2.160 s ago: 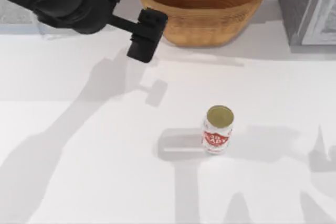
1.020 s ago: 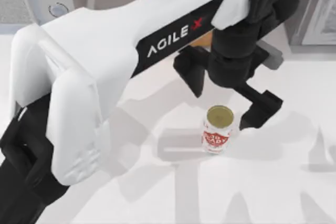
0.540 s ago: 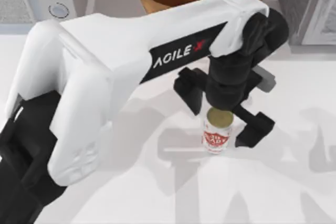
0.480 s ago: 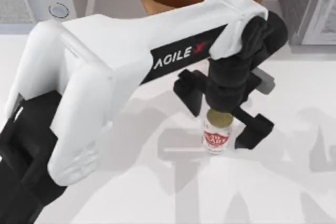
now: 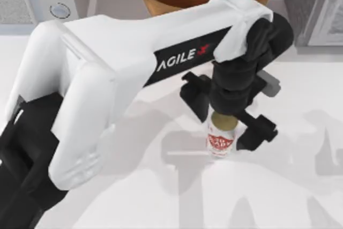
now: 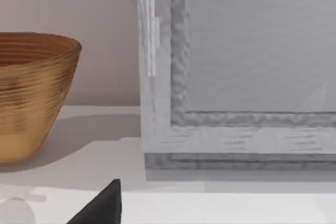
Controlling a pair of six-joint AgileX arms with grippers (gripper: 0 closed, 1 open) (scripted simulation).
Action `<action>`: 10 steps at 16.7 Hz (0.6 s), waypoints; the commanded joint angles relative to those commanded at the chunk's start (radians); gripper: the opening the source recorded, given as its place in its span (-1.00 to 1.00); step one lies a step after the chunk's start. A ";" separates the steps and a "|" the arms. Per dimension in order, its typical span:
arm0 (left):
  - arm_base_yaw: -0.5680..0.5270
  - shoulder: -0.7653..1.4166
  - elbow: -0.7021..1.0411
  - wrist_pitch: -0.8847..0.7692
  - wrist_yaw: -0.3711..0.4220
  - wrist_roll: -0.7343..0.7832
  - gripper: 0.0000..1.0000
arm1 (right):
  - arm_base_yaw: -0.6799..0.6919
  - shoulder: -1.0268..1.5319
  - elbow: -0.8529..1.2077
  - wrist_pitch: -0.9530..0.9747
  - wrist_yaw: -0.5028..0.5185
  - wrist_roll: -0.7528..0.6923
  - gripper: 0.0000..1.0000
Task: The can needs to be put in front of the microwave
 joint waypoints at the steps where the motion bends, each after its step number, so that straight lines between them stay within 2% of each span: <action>1: 0.000 0.000 0.000 0.000 0.000 0.000 0.25 | 0.000 0.000 0.000 0.000 0.000 0.000 1.00; 9: 0.000 0.000 0.000 0.000 0.000 0.000 -0.96 | 0.000 0.000 0.000 0.000 0.000 0.000 1.00; 10: 0.000 0.000 0.000 0.000 0.000 0.000 -1.00 | 0.000 0.000 0.000 0.000 0.000 0.000 1.00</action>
